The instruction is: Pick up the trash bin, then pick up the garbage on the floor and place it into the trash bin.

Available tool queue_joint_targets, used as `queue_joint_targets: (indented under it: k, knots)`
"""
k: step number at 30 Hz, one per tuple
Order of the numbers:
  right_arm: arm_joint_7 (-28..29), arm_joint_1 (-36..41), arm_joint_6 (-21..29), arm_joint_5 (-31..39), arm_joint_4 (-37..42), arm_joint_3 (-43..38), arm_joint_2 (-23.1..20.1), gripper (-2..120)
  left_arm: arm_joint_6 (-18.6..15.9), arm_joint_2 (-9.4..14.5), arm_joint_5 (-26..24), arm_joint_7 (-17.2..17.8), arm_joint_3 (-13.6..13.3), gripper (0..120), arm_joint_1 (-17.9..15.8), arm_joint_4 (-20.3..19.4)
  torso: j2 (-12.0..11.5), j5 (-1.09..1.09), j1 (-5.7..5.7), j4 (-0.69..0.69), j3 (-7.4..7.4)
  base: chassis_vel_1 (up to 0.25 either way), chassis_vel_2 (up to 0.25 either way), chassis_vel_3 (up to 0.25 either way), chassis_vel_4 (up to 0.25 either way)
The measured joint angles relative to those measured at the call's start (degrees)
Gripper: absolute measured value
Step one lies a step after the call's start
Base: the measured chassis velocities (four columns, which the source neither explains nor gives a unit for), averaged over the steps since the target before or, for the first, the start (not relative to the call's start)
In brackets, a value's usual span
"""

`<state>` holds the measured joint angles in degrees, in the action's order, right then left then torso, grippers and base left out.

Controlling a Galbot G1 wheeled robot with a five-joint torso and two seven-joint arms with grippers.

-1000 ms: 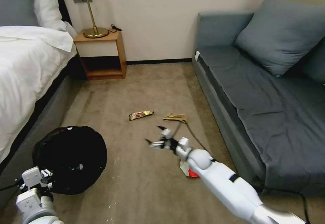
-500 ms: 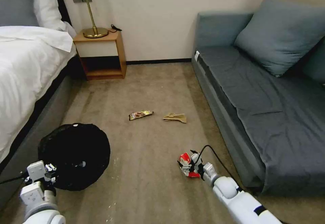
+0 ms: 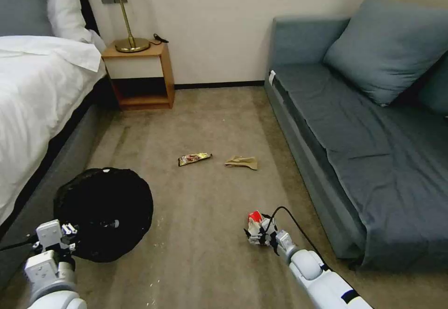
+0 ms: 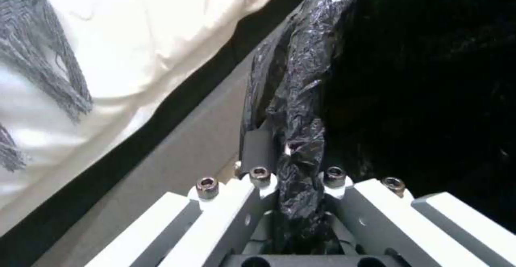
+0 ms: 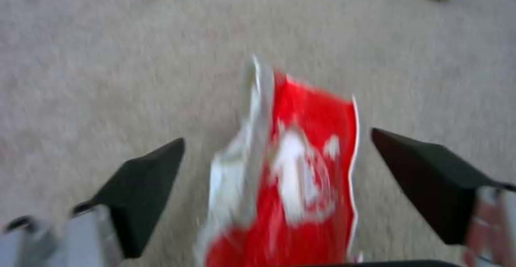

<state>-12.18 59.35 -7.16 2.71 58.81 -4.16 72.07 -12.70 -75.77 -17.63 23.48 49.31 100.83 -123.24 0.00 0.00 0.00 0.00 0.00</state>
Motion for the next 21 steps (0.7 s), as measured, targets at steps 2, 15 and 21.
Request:
queue_joint_targets:
  k: [2,15,21]
  knots:
    - [-0.8,0.2,-0.5,-0.6,-1.5,-1.0,0.3,78,0.0,0.1,0.0,0.0,0.0,3,0.1,0.0,0.0,0.00,0.00,0.00,0.00,0.000,0.000,0.000,0.000]
    - [-2.5,1.3,-2.0,-1.0,-2.3,-3.6,1.1,30,0.4,-0.1,0.7,0.0,-0.7,3,0.4,0.1,0.0,0.00,0.00,-0.01,0.00,0.000,0.000,0.000,0.000]
    - [-2.4,1.6,-1.8,0.3,-0.6,-2.3,1.8,8,1.2,0.2,0.8,-0.6,-0.2,3,0.8,0.0,0.0,0.00,0.00,-0.01,0.00,0.000,0.000,0.000,0.000]
